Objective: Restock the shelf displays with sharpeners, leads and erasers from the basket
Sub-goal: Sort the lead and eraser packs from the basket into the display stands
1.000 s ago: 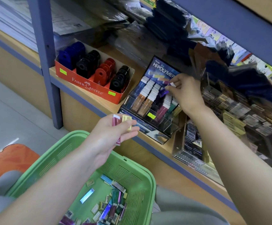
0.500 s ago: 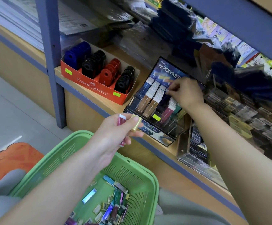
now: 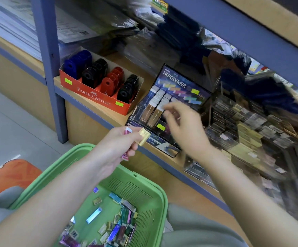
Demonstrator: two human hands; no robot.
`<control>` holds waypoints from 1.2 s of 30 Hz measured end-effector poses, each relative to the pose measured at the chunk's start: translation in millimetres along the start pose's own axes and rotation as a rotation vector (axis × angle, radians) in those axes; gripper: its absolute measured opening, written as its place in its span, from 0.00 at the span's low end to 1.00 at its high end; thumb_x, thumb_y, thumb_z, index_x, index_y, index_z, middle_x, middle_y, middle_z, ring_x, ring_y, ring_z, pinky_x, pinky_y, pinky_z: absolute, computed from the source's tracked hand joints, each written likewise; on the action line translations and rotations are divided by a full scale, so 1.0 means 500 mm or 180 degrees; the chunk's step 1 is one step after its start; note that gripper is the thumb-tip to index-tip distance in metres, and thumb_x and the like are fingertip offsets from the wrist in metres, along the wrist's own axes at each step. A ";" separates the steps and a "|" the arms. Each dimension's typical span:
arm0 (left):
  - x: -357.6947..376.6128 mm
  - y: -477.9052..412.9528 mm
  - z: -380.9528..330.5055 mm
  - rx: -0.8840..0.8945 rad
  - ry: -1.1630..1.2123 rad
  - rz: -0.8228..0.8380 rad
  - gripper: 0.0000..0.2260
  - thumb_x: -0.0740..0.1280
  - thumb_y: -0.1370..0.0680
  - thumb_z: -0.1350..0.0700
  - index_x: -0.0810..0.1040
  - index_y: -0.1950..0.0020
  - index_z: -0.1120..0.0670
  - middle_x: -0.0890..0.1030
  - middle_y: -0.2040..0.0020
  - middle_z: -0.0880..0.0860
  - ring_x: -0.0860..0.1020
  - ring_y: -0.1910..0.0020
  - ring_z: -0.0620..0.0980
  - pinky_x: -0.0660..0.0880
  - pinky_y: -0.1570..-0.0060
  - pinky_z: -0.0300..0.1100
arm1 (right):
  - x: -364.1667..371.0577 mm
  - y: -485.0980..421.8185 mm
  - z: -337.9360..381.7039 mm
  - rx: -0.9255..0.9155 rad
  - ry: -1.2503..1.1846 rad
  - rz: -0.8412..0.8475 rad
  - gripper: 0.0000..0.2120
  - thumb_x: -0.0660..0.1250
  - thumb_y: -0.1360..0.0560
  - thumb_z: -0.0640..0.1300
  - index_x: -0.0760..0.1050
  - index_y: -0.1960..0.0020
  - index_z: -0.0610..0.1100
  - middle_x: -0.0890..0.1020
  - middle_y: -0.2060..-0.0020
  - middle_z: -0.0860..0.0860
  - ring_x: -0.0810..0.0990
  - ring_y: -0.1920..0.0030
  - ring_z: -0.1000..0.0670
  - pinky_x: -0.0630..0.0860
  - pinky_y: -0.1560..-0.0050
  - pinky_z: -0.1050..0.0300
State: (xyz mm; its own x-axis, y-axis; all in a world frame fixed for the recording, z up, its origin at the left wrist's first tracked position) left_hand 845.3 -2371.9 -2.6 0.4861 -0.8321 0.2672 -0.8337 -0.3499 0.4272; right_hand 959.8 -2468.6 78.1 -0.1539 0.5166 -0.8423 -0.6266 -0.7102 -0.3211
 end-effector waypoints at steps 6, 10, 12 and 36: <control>0.023 0.015 0.009 0.0310 -0.0600 0.0364 0.09 0.68 0.24 0.54 0.78 0.45 0.54 0.64 0.76 0.46 0.60 0.77 0.42 0.58 0.77 0.32 | 0.062 0.115 0.040 -0.0608 -0.0231 0.1427 0.22 0.69 0.26 0.41 0.70 0.33 0.44 0.72 0.41 0.50 0.72 0.42 0.55 0.69 0.37 0.61; 0.032 0.037 0.031 0.0247 -0.0890 0.0508 0.12 0.68 0.25 0.52 0.77 0.45 0.56 0.65 0.78 0.45 0.60 0.78 0.42 0.59 0.77 0.32 | 0.056 0.146 0.042 -0.0512 -0.0248 0.1326 0.18 0.69 0.25 0.47 0.74 0.36 0.45 0.74 0.46 0.52 0.75 0.45 0.52 0.73 0.42 0.51; 0.037 0.051 0.047 0.0198 -0.1128 0.0499 0.11 0.67 0.25 0.50 0.76 0.46 0.54 0.66 0.78 0.45 0.61 0.79 0.41 0.59 0.77 0.32 | 0.048 0.165 0.040 -0.0519 -0.0147 0.1288 0.16 0.69 0.25 0.48 0.76 0.39 0.46 0.76 0.48 0.53 0.76 0.47 0.52 0.74 0.45 0.50; 0.256 0.087 0.101 0.0310 -0.1367 0.0454 0.06 0.58 0.20 0.65 0.72 0.46 0.58 0.77 0.58 0.56 0.69 0.75 0.44 0.67 0.76 0.35 | -0.225 0.316 -0.395 0.1751 0.1183 0.0552 0.13 0.69 0.25 0.44 0.75 0.41 0.44 0.81 0.46 0.44 0.79 0.48 0.44 0.75 0.53 0.53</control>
State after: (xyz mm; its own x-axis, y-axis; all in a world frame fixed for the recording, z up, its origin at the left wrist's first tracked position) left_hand 857.9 -2515.2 6.6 0.2295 -0.9705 -0.0735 -0.9151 -0.2408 0.3235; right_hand 1028.9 -2733.1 36.6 -0.0764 0.1492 -0.9859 -0.9286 -0.3708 0.0158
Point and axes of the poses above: each hand's wrist, its own y-axis away from the middle knuckle, its own x-axis out of the palm, z = x × y, the point moved 6 cm from there along -y, towards the middle knuckle
